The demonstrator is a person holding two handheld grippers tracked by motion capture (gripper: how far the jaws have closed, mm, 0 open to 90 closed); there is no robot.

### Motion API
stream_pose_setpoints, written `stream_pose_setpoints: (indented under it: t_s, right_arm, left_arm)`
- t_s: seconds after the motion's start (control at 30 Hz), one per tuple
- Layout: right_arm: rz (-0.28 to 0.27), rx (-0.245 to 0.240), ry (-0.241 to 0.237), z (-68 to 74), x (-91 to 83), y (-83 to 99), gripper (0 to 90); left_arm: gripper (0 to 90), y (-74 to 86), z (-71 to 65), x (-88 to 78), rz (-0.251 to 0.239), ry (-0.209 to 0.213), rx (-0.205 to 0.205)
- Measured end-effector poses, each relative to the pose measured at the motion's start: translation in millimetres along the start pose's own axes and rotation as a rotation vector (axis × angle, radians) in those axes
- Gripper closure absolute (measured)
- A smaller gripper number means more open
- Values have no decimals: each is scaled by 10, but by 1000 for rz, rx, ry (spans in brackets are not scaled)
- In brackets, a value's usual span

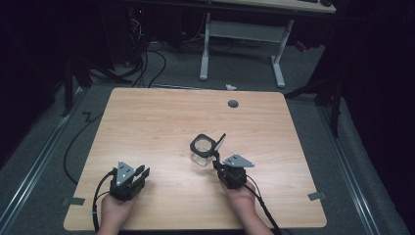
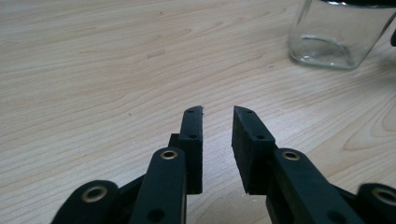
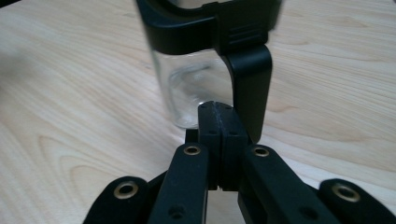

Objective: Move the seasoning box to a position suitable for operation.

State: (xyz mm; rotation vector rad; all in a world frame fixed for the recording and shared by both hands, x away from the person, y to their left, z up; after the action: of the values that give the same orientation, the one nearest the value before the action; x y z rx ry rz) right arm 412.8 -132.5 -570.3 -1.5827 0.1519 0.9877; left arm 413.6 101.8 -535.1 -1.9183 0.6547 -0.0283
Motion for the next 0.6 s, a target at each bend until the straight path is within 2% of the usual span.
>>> stream_pose_setpoints:
  t_s: [0.13,0.23,0.3,0.4,0.47,0.6]
  right_arm:
    - [-1,31,12,-148,-6,9,900]
    - [-3,40,21,-223,-9,-7,900]
    - [-1,56,36,-345,20,-50,900]
    - [7,69,41,-411,48,-90,900]
    - [8,74,30,-367,-21,-48,900]
    - [-13,27,-2,-174,-133,-46,900]
  left_arm:
    - [763,40,5,28,18,-1,-5]
    - [764,49,-8,34,20,0,-7]
    - [764,42,-14,32,16,2,-3]
    - [763,36,-9,24,14,-1,-2]
    - [763,8,-2,7,4,2,-10]
    - [763,25,41,21,12,-4,-17]
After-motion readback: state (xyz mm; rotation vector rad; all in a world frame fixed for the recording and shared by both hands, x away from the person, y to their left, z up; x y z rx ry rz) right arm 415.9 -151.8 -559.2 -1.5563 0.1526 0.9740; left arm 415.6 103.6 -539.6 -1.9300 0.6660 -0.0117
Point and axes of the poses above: each handheld gripper's, and its own axes: x roughly forward along the jaws, y roughly out of its underside, z roughly to its left, the point moved 9 cm from there along x, roughly forward along the jaws, and after that the axes turned 8 degrees about z, right-handed, at the moved point
